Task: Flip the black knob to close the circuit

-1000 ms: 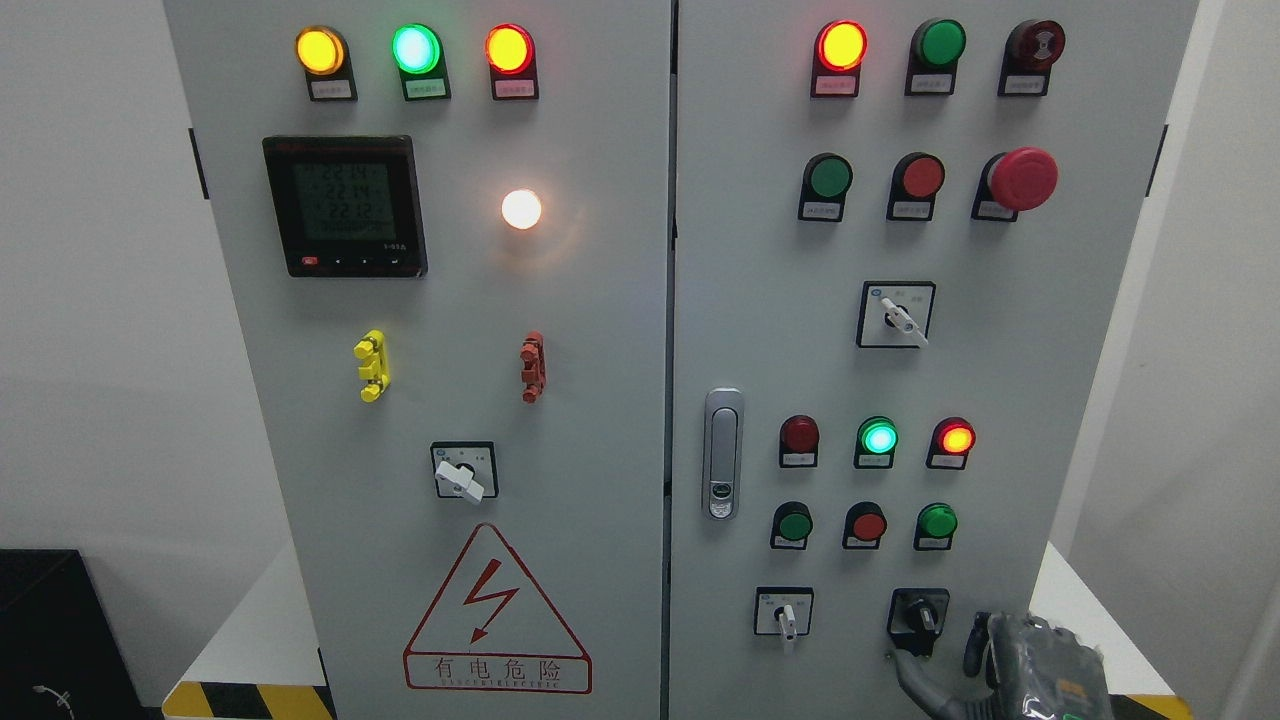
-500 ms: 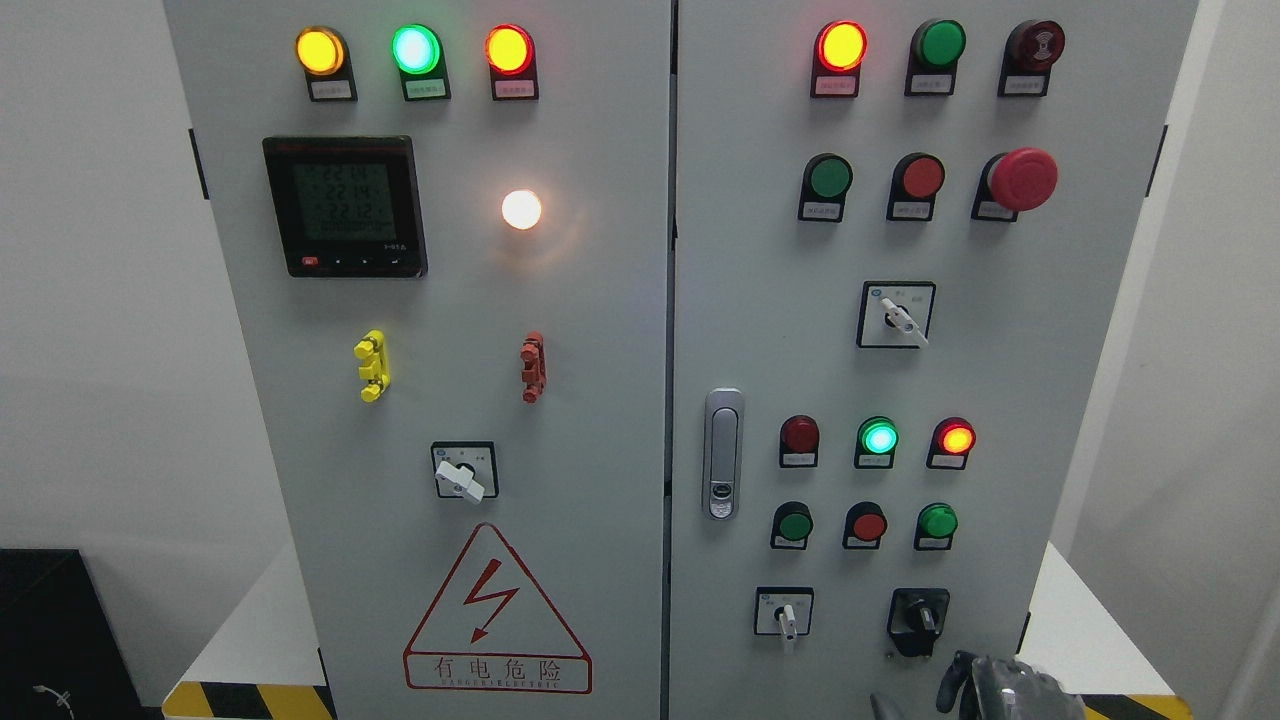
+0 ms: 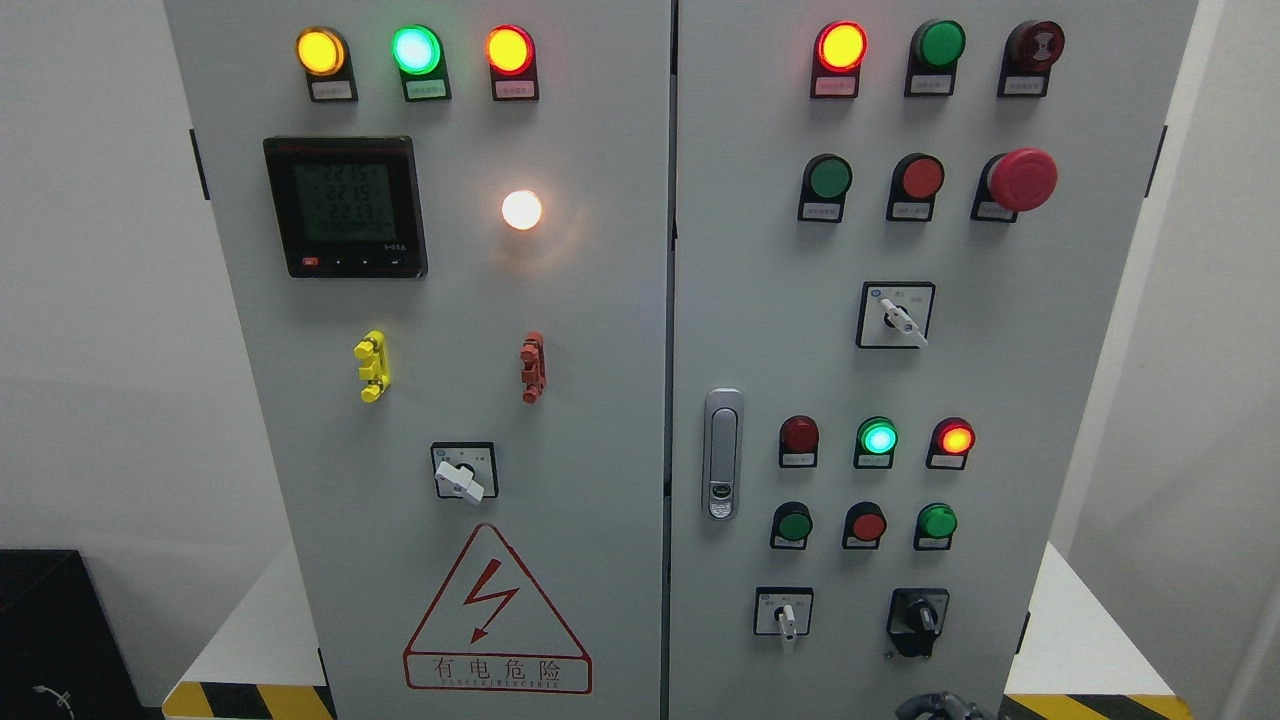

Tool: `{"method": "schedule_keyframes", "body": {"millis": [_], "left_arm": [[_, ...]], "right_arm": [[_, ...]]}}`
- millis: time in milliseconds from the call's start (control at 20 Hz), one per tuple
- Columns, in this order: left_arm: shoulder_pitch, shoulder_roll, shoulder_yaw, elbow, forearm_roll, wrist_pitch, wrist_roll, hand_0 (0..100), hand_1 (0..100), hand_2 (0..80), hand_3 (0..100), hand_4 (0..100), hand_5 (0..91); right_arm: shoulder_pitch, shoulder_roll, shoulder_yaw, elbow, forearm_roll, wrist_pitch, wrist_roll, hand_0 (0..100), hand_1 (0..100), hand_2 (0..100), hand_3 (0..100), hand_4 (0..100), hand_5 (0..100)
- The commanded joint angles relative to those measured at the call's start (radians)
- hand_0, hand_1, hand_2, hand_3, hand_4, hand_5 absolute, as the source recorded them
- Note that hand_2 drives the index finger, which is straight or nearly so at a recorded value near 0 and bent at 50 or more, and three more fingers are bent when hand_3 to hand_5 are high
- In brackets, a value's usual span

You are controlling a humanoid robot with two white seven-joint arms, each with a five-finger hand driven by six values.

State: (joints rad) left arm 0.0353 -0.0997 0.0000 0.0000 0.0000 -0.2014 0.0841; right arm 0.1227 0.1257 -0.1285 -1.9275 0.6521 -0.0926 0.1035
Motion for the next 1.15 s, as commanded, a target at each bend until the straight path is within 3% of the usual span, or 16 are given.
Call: {"method": "schedule_keyframes", "body": {"millis": [0, 100, 200, 300, 350, 750, 1100], "left_arm": [[0.000, 0.000, -0.020, 0.021, -0.021, 0.000, 0.000, 0, 0, 0.0, 0, 0, 0.0], [0.000, 0.000, -0.020, 0.021, -0.021, 0.000, 0.000, 0, 0, 0.0, 0, 0, 0.0], [0.000, 0.000, -0.020, 0.021, -0.021, 0.000, 0.000, 0, 0, 0.0, 0, 0, 0.0], [0.000, 0.000, -0.020, 0.023, -0.020, 0.000, 0.000, 0, 0, 0.0, 0, 0, 0.0], [0.000, 0.000, -0.020, 0.023, -0.021, 0.000, 0.000, 0, 0, 0.0, 0, 0, 0.0], [0.000, 0.000, -0.020, 0.021, -0.020, 0.000, 0.000, 0, 0, 0.0, 0, 0, 0.0], [0.000, 0.000, -0.020, 0.023, -0.020, 0.000, 0.000, 0, 0, 0.0, 0, 0, 0.0]], "right_arm": [[0.095, -0.004, -0.003, -0.061, -0.363, -0.025, 0.027, 0, 21, 21, 40, 33, 20], [0.129, -0.009, -0.008, -0.059, -0.443, -0.074, 0.057, 0, 20, 16, 32, 25, 13], [0.161, -0.009, -0.007, -0.059, -0.534, -0.111, 0.109, 0, 19, 6, 18, 11, 0], [0.176, -0.009, -0.003, -0.059, -0.639, -0.118, 0.172, 0, 18, 0, 5, 0, 0], [0.181, -0.009, -0.003, -0.058, -0.670, -0.118, 0.182, 0, 17, 0, 0, 0, 0], [0.192, -0.011, -0.005, -0.042, -0.697, -0.153, 0.188, 0, 15, 0, 0, 0, 0], [0.256, -0.012, -0.003, -0.028, -0.700, -0.202, 0.186, 0, 15, 0, 0, 0, 0]]}}
